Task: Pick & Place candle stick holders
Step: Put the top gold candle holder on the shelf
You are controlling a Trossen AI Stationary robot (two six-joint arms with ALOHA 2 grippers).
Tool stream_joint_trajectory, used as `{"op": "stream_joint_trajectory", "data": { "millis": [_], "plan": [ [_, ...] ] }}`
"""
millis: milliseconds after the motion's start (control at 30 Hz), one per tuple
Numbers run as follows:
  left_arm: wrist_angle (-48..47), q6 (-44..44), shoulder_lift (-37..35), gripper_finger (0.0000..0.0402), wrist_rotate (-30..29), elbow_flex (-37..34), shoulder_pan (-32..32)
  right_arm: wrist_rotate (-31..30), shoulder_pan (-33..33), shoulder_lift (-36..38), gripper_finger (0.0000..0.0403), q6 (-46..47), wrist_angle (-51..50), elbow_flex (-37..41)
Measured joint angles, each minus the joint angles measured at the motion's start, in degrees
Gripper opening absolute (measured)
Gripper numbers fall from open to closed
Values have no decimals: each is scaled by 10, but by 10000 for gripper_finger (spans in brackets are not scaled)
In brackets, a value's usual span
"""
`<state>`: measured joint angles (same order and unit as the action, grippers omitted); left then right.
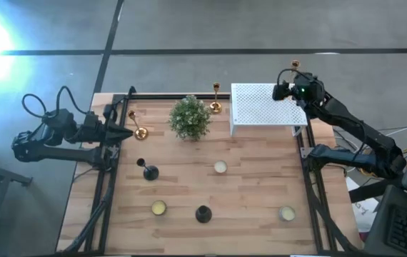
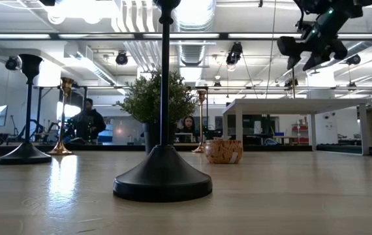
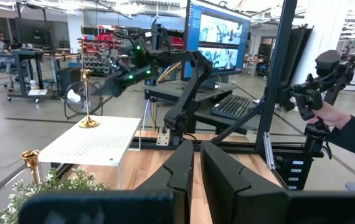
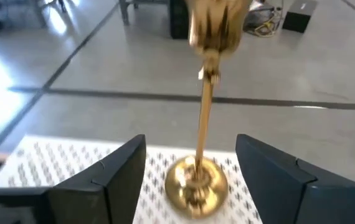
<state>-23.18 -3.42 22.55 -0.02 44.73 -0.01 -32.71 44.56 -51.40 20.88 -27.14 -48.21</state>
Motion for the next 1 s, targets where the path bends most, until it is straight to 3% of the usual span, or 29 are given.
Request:
{"op": "stream_joint_trajectory", "data": {
  "millis": [267,433,700,1000],
  "plan": [
    [0,0,0,35,0,0,0,0,-62,93,223,16,-137,0],
    [0,0,0,35,0,0,0,82,-117,156,219,15,-165,0],
    [0,0,0,35,0,0,0,245,-197,195,219,14,-158,1],
    [0,0,0,35,0,0,0,287,-291,161,219,11,-10,44]
  ]
}}
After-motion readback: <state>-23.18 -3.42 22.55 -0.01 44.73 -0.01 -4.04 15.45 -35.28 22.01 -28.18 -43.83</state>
